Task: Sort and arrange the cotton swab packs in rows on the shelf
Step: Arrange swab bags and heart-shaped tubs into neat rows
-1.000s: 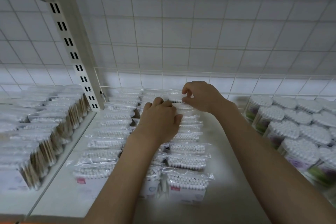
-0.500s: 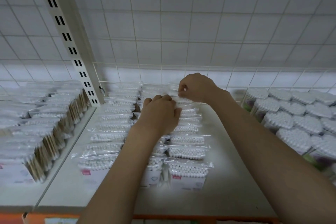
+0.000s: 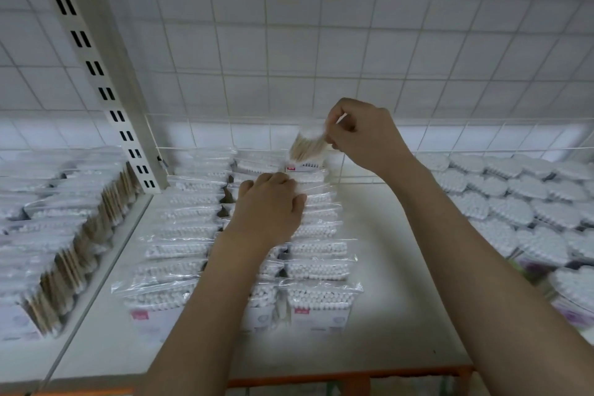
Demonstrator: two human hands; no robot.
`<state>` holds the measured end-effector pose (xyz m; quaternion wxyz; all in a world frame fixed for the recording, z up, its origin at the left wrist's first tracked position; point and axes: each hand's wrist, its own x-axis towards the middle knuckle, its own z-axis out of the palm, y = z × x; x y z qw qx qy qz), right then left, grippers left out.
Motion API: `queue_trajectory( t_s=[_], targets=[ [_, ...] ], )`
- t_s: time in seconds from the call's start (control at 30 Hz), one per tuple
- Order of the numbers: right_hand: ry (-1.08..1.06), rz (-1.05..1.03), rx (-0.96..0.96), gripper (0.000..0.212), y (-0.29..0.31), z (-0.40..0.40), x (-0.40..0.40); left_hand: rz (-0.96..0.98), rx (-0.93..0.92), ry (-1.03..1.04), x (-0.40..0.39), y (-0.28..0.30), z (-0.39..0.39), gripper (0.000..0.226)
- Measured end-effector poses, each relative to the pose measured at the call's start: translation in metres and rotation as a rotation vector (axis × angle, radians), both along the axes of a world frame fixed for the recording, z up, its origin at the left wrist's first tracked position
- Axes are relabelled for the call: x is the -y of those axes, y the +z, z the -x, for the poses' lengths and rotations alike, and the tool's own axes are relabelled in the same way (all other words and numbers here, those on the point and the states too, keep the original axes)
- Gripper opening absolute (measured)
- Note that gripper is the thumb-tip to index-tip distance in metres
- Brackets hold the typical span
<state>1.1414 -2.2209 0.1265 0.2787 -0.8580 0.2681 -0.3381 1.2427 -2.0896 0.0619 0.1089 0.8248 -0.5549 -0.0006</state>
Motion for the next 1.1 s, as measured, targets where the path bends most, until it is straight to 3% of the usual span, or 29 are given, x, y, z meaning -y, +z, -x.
queue_trajectory(
  t_s=[0.27,0.37,0.67,0.93,1.1],
  targets=[
    [-0.127,0.083,0.001,0.015,-0.012,-0.002,-0.005,0.015,-0.008,0.007,-0.001,-0.001,0.0,0.036],
    [-0.155,0.128,0.048,0.029,-0.016,-0.004,-0.004,0.017,0.003,0.004,-0.002,-0.002,0.0,0.039],
    [0.013,0.079,-0.051,0.032,-0.014,0.0,0.005,0.035,0.011,-0.003,-0.005,-0.003,0.002,0.038],
    [0.032,0.332,-0.161,0.025,-0.018,-0.015,0.011,0.015,0.028,0.004,-0.004,-0.002,0.002,0.037],
    [0.076,0.3,-0.151,0.019,-0.029,-0.023,0.018,0.028,0.033,0.004,-0.005,-0.003,0.002,0.038]
  ],
)
